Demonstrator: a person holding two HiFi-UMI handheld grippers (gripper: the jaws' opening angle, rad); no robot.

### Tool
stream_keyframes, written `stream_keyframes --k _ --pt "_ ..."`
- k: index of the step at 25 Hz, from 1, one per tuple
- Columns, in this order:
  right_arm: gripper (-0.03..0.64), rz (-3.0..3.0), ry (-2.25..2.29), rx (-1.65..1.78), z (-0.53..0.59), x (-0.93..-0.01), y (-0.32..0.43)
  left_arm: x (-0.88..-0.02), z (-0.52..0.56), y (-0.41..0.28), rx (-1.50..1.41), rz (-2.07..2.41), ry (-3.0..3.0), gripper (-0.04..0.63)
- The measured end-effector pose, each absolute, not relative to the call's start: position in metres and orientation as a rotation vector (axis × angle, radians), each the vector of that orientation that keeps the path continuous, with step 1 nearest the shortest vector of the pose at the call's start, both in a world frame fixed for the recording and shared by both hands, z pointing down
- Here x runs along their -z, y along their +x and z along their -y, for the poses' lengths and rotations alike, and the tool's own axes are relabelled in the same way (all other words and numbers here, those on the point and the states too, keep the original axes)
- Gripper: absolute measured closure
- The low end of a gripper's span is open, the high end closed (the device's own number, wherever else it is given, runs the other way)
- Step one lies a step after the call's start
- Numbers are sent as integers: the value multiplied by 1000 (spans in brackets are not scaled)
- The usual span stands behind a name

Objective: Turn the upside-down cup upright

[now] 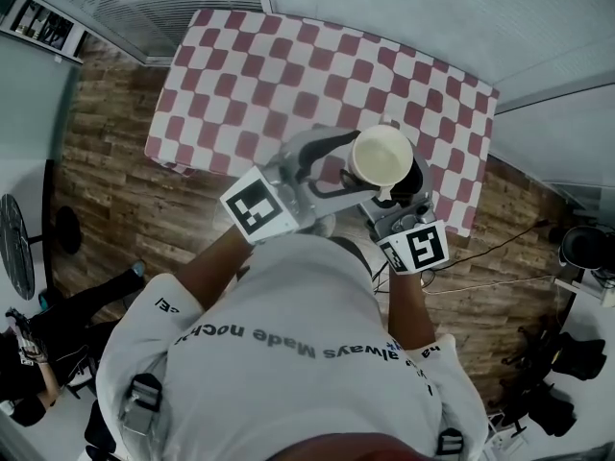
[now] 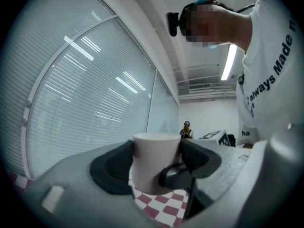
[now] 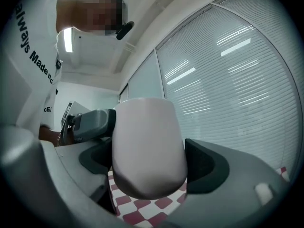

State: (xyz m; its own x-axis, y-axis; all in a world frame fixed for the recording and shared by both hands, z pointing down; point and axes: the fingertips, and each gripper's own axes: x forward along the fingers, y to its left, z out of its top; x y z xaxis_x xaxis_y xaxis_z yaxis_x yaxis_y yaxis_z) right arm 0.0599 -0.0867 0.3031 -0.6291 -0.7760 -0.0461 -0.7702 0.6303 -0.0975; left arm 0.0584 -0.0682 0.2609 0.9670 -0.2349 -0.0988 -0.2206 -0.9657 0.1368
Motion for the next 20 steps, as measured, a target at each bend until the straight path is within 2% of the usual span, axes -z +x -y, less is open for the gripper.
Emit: stream_keyframes --k 9,20 --pt "167 -2851 -1339 207 96 -349 55 -303 77 58 38 315 2985 275" --pt "169 -3030 -1357 417 106 -448 48 -395 87 57 -123 261 2962 276"
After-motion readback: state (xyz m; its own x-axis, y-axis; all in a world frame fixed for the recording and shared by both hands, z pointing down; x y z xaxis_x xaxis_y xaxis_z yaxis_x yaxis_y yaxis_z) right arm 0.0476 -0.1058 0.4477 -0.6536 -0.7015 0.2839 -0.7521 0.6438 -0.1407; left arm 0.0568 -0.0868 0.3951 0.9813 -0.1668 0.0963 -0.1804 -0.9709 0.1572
